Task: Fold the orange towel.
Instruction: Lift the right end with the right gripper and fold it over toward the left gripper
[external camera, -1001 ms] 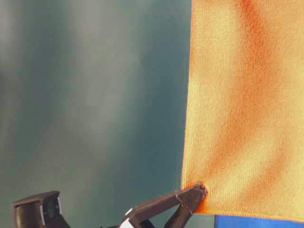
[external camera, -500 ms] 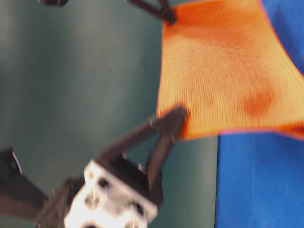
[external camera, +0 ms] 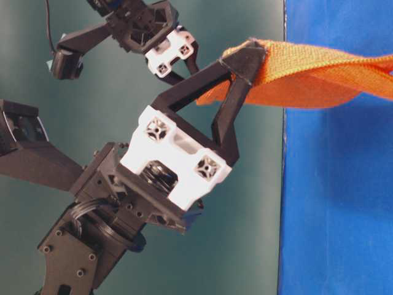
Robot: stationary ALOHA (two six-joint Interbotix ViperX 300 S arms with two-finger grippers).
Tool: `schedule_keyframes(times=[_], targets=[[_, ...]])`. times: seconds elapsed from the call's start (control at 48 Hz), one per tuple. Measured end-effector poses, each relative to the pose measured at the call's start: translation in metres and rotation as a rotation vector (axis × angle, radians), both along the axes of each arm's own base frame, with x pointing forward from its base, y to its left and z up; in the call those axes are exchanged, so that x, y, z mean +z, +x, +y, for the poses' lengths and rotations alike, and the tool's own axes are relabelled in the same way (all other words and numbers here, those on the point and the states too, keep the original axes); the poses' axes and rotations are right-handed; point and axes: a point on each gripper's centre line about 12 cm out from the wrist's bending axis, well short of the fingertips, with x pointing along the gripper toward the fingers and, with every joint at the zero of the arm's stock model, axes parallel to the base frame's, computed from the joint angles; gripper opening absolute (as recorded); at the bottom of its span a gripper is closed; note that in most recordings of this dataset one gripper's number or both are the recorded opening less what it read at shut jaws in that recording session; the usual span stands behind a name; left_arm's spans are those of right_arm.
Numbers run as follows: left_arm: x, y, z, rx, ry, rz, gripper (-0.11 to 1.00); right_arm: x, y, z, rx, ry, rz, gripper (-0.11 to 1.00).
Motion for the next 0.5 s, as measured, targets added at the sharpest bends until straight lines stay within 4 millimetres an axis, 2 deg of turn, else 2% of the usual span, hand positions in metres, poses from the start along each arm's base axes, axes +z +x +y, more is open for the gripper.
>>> schedule_keyframes(times=[0.188,0.5], targets=[[-0.001,0.015,-0.002,0.0,-0.001,-0.028,0.02,-0.001,-0.006,0.002,-0.006,0.0,0.017,0.02],[-0.008,0.073,-0.008,-0.048,0.073,-0.09,0.02,0.0,-0.052,0.016,-0.06,0.002,0.053,0.02]])
